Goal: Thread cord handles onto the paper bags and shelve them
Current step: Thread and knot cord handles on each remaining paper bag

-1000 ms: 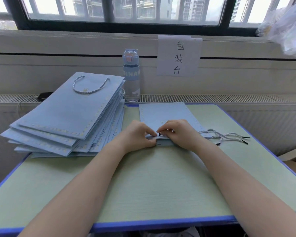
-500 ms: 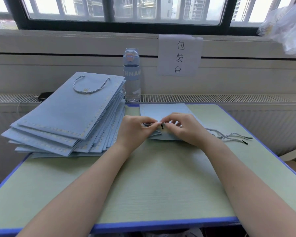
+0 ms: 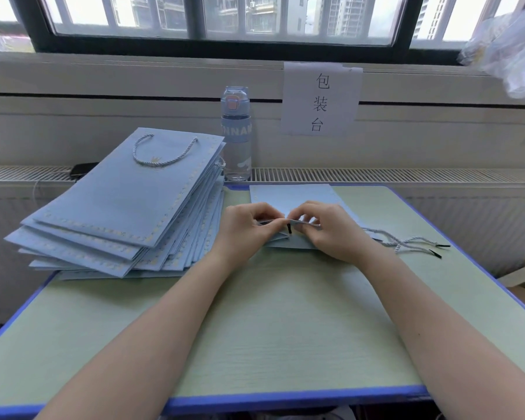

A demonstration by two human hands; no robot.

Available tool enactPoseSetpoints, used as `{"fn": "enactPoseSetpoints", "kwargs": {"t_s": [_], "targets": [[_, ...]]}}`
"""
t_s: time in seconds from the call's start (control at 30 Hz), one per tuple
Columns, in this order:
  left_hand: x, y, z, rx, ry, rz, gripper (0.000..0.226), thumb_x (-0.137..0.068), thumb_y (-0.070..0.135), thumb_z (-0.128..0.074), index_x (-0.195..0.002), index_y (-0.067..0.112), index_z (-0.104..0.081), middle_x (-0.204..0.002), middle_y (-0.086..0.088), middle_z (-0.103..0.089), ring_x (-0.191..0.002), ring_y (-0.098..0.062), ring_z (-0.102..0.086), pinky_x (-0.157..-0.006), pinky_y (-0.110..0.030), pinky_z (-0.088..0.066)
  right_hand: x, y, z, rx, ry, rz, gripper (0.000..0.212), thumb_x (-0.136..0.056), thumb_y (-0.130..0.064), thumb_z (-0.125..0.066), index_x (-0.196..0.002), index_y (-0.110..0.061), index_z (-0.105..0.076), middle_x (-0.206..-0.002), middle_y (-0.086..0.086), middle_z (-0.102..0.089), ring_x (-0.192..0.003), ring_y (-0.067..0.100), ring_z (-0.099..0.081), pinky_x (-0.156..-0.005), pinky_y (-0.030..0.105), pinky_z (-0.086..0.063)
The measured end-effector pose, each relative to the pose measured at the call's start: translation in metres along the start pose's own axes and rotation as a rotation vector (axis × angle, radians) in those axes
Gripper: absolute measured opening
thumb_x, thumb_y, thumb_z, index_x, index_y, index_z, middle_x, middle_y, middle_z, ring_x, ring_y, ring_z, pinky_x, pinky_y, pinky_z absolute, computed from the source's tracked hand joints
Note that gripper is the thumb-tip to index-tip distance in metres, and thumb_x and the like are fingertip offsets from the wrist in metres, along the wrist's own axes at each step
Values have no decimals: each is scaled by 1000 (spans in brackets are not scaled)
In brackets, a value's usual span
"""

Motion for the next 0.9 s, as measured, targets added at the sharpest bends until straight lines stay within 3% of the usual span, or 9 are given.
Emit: {"fn": "enactPoseSetpoints", "kwargs": {"t_s": [0.17,0.27,0.37,0.53,0.7,0.9], "targets": [[-2,-6,1,96,-33,77,8,-84,14,-71,-79,11,-66,-80,4,-70,-79,-1,-66,-76,-14,-48,1,-11,2,94,108,93,32,-86,-12,-65,-116,-20,-59,-96,-8,-60,-85,12,-54,-79,30,-46],[-5,-10,5,166,24,153,14,-84,16,-71,-74,21,-62,-78,3,-71,-80,-7,-68,-76,-24,-51,3,-20,13,187,270,267,28,-80,-6,-69,-106,-15,-65,-97,-3,-64,-89,17,-56,-81,32,-47],[-6,-11,9,270,83,227,13,-85,13,-70,-76,18,-62,-77,0,-71,-77,-9,-69,-77,-26,-54,3,-23,15,256,353,388,20,-77,-5,-72,-96,-14,-71,-98,1,-64,-91,22,-56,-82,37,-48],[-5,-9,11,341,67,298,11,-86,13,-69,-76,16,-63,-75,-5,-71,-77,-20,-69,-80,-34,-54,3,-25,6,397,345,414,13,-82,-28,-63,-87,-26,-74,-101,-1,-66,-93,23,-59,-83,39,-45],[-5,-3,11,324,-23,273,13,-88,12,-66,-76,15,-62,-66,3,-67,-61,-2,-60,-61,-13,-45,2,-27,2,466,344,409,13,-82,-34,-63,-82,-27,-75,-96,-1,-67,-83,24,-61,-72,36,-49],[-5,-2,13,369,-30,261,14,-86,11,-68,-74,15,-62,-63,7,-67,-64,-4,-61,-63,-14,-46,6,-33,5,477,411,473,16,-85,-29,-63,-79,-21,-75,-87,2,-69,-74,23,-62,-63,32,-49]]}}
Point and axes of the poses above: each hand's wrist, its own x-axis away from the middle knuckle, its own z-axis out of the back of the hand, y = z × x, the point moved 4 cm from there along -x, towards the middle knuckle
